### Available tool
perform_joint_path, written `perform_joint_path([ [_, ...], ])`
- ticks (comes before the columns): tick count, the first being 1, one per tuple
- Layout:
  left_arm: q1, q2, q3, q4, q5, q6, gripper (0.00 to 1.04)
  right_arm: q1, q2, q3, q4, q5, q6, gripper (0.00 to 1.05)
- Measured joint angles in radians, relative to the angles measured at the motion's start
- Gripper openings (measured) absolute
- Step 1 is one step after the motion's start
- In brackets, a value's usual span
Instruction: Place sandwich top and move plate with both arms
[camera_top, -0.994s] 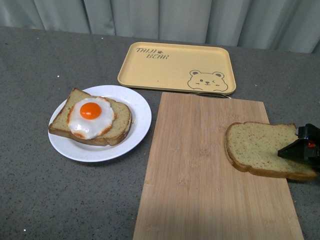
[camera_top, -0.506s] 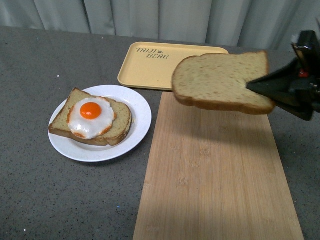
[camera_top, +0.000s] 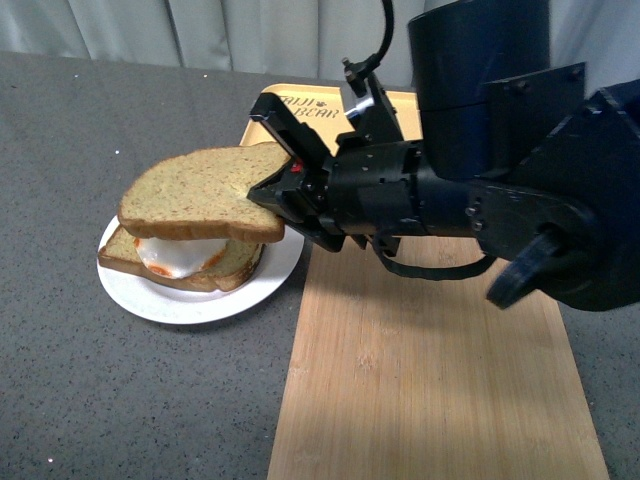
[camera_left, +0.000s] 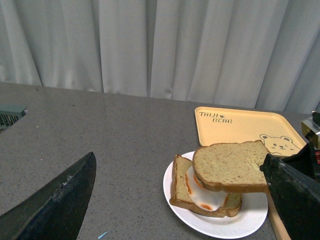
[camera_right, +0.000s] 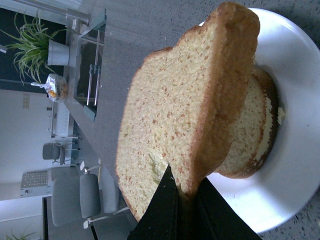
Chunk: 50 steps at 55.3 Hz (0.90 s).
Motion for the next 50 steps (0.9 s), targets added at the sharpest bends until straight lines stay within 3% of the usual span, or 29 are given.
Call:
perform_joint_path([
  [28,0.000,0.000,0.000,0.000,0.000,0.000,0.98,0.064,0.183,0.242,-0.095,-0.011,0.018,0.03],
  [31,0.000,0.000,0.000,0.000,0.000,0.000,0.98,0.066,0.186,0.254,-0.143,0.013,0.006,0.12],
  [38,0.000,0.000,0.000,0.000,0.000,0.000,0.98,0.049,0.151,0.178,-0.129,0.088,-0.024,0.45],
  [50,0.000,0.000,0.000,0.000,0.000,0.000,0.98,0.001,-0.034,0.029,-0.149,0.284,-0.196,0.81],
])
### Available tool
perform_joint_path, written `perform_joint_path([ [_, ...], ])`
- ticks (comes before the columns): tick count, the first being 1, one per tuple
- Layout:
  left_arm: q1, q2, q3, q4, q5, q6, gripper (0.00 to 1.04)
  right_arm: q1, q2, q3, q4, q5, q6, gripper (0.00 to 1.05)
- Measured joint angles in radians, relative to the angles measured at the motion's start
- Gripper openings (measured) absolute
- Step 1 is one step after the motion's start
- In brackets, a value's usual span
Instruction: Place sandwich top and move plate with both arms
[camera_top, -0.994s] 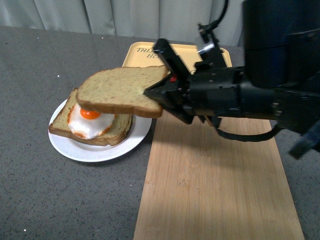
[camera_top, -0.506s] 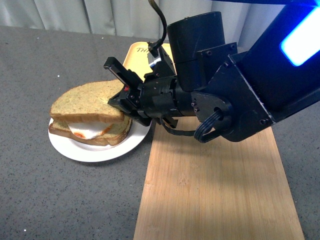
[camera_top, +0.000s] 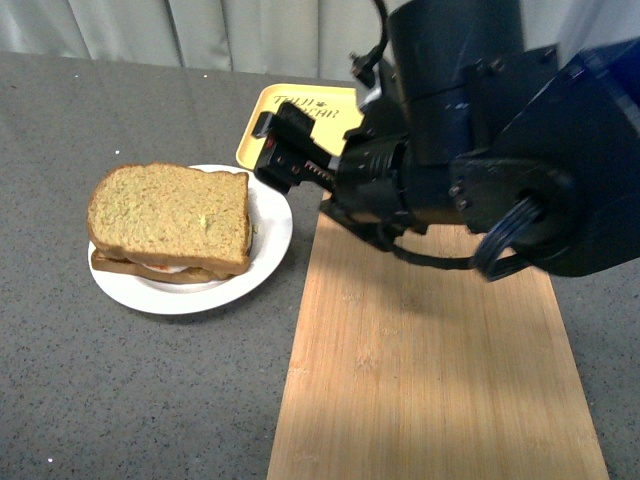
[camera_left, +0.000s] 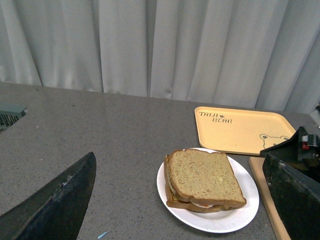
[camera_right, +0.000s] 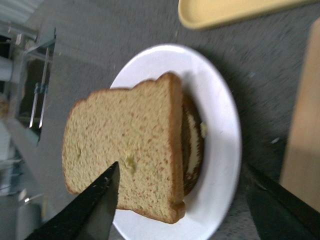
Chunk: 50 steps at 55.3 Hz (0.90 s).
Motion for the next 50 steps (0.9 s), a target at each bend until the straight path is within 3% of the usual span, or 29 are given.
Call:
perform_joint_path([
  [5,0.000,0.000,0.000,0.000,0.000,0.000,0.98,-0.013,-0.056,-0.061,0.063,0.149,-0.099,0.91],
  [9,0.000,0.000,0.000,0.000,0.001,0.000,0.98,-0.019,-0.050,-0.166,0.405,0.468,-0.305,0.79],
  [12,0.000,0.000,0.000,0.000,0.001,0.000,0.98,-0.033,-0.061,-0.267,0.603,0.608,-0.450,0.70],
  [15,0.000,0.000,0.000,0.000,0.000,0.000,0.98,-0.056,-0.092,-0.352,0.725,0.667,-0.554,0.63],
  [20,0.000,-0.001,0.000,0.000,0.000,0.000,0.98,-0.107,-0.183,-0.455,0.827,0.660,-0.637,0.45],
  [30,0.000,0.000,0.000,0.000,0.000,0.000,0.98,-0.132,-0.222,-0.507,0.838,0.660,-0.647,0.11],
  [33,0.000,-0.001,0.000,0.000,0.002,0.000,0.98,-0.169,-0.278,-0.576,0.831,0.576,-0.675,0.00],
  [36,0.000,-0.002,0.000,-0.001,-0.002,0.000,0.98,-0.214,-0.395,-0.692,0.814,0.503,-0.705,0.01],
  [39,0.000,0.001,0.000,-0.002,-0.005,0.000,0.98,-0.263,-0.537,-0.794,0.795,0.490,-0.715,0.01],
  [50,0.000,-0.003,0.000,-0.002,0.001,0.000,0.98,-0.336,-0.772,-0.918,0.692,0.432,-0.729,0.01],
])
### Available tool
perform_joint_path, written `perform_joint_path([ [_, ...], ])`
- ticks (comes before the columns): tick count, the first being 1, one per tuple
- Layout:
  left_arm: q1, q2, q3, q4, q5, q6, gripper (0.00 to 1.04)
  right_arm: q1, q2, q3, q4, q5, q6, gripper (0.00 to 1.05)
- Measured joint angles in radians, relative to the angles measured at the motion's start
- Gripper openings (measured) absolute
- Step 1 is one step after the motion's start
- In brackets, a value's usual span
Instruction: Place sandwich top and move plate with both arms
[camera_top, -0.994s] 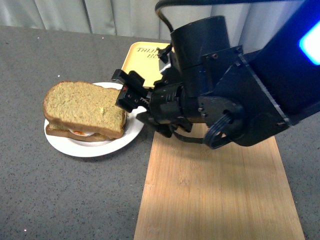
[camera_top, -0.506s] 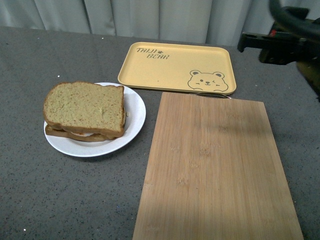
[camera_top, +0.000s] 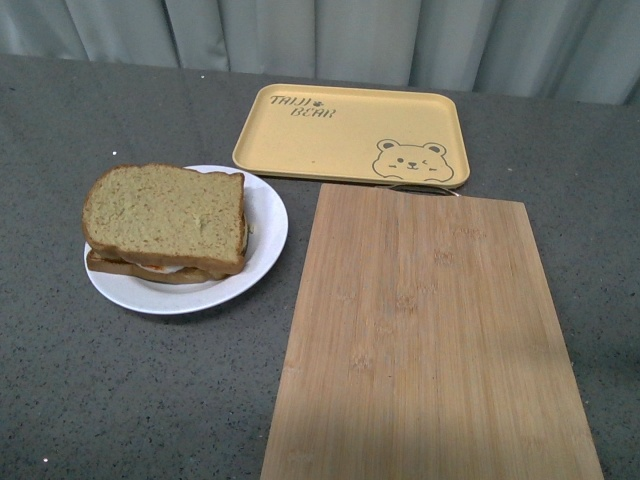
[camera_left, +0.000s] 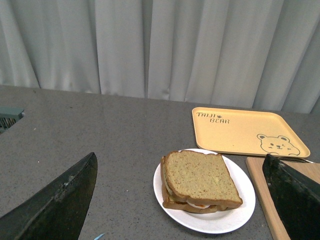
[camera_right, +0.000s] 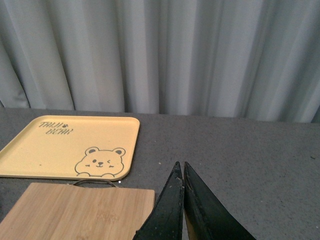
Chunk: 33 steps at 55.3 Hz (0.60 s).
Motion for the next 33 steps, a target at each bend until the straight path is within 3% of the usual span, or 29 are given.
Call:
perform_joint_path([
  [12,0.000,0.000,0.000,0.000,-0.002,0.000,0.98,-0.045,-0.229,-0.061,-0.158,-0.056,-0.002,0.01],
  [20,0.000,0.000,0.000,0.000,-0.001,0.000,0.98,-0.074,-0.432,-0.064,-0.369,-0.081,-0.003,0.01],
  [23,0.000,0.000,0.000,0.000,0.000,0.000,0.98,-0.116,-0.488,-0.069,-0.409,-0.139,-0.003,0.01],
  [33,0.000,0.000,0.000,0.000,-0.001,0.000,0.98,-0.155,-0.627,-0.090,-0.526,-0.156,-0.003,0.01],
])
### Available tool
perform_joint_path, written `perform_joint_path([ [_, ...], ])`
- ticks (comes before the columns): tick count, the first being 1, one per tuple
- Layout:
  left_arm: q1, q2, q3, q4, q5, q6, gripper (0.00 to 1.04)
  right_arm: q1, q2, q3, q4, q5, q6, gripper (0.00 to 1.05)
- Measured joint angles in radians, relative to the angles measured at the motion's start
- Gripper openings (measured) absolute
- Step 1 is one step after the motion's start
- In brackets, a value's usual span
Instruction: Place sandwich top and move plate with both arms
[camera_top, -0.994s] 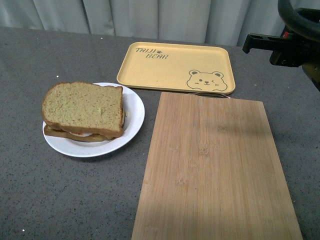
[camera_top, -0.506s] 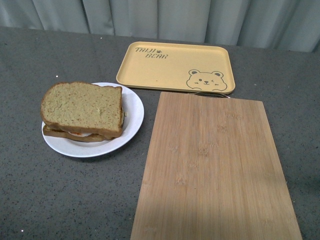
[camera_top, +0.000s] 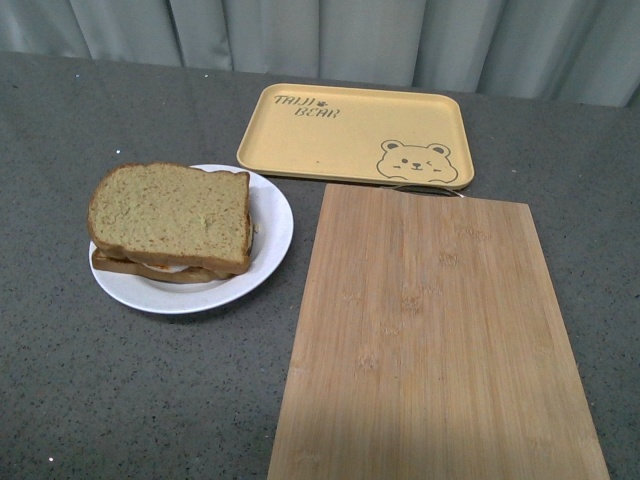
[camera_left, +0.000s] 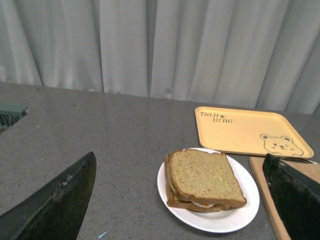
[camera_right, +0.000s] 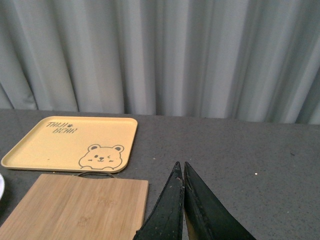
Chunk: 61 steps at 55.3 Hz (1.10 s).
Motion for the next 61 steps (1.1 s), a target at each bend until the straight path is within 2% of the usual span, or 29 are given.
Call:
perform_joint_path([
  [28,0.000,0.000,0.000,0.000,0.000,0.000,0.98,0.000,-0.333,-0.011,-0.302,-0.005,0.000,0.01],
  [61,0.000,0.000,0.000,0.000,0.000,0.000,0.98,0.000,-0.552,-0.011,-0.516,-0.005,0.000,0.01],
])
